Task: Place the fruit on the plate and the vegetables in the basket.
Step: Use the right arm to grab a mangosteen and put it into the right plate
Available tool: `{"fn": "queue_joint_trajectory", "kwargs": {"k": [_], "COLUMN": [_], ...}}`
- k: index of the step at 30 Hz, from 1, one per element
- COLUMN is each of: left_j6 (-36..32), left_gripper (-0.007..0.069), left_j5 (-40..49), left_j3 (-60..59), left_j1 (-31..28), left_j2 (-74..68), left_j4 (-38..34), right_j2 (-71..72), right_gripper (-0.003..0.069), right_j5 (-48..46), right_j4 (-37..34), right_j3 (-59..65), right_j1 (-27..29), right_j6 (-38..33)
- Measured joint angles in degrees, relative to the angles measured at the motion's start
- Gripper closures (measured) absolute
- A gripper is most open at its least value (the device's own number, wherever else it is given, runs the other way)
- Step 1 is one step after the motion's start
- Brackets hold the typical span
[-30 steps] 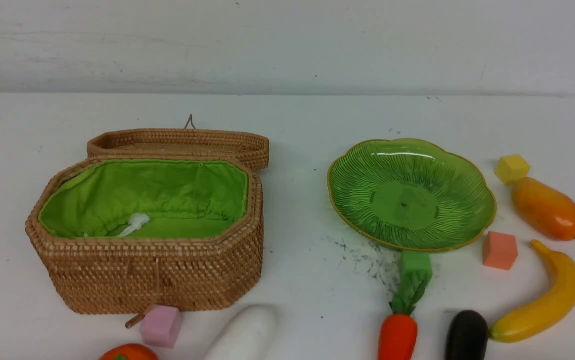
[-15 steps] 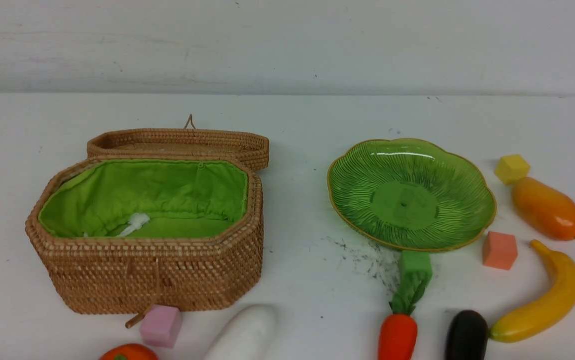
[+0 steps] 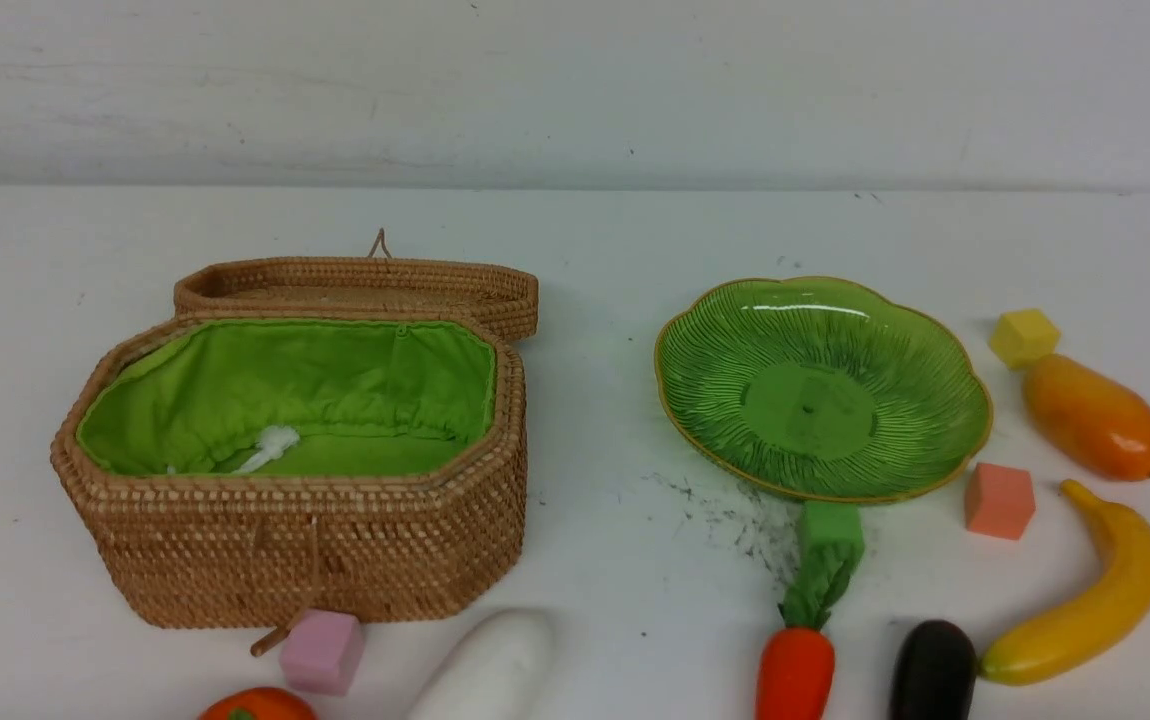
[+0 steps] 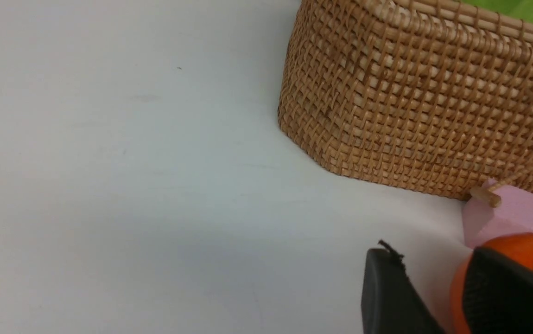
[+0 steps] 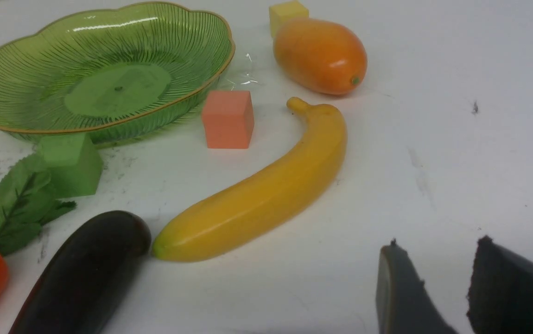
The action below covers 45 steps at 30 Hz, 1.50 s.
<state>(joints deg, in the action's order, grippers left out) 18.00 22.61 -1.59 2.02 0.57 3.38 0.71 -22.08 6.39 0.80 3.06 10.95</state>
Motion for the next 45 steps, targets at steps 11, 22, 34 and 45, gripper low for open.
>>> {"fn": "queue_joint_trajectory", "kwargs": {"k": [11, 22, 34, 45], "left_j6": [0.0, 0.0, 0.0, 0.0], "left_gripper": [0.0386, 0.0386, 0.0386, 0.0386], "left_j5": [0.0, 0.0, 0.0, 0.0], "left_j3": [0.0, 0.0, 0.0, 0.0], "left_j1": [0.0, 0.0, 0.0, 0.0], "left_j2": [0.0, 0.0, 0.0, 0.0], "left_j4": [0.0, 0.0, 0.0, 0.0], "right_j2": [0.0, 0.0, 0.0, 0.0], "right_gripper": [0.0414, 0.0414, 0.0414, 0.0414], "right_j5": [0.0, 0.5, 22.1, 32.3], "right_j4": [7.7, 16.0, 16.4, 16.5], "right_j3": [0.0, 0.3, 0.6, 0.6], "right_j1": [0.0, 0.0, 0.0, 0.0], "right_j6": [0.0, 0.0, 0.0, 1.4]}}
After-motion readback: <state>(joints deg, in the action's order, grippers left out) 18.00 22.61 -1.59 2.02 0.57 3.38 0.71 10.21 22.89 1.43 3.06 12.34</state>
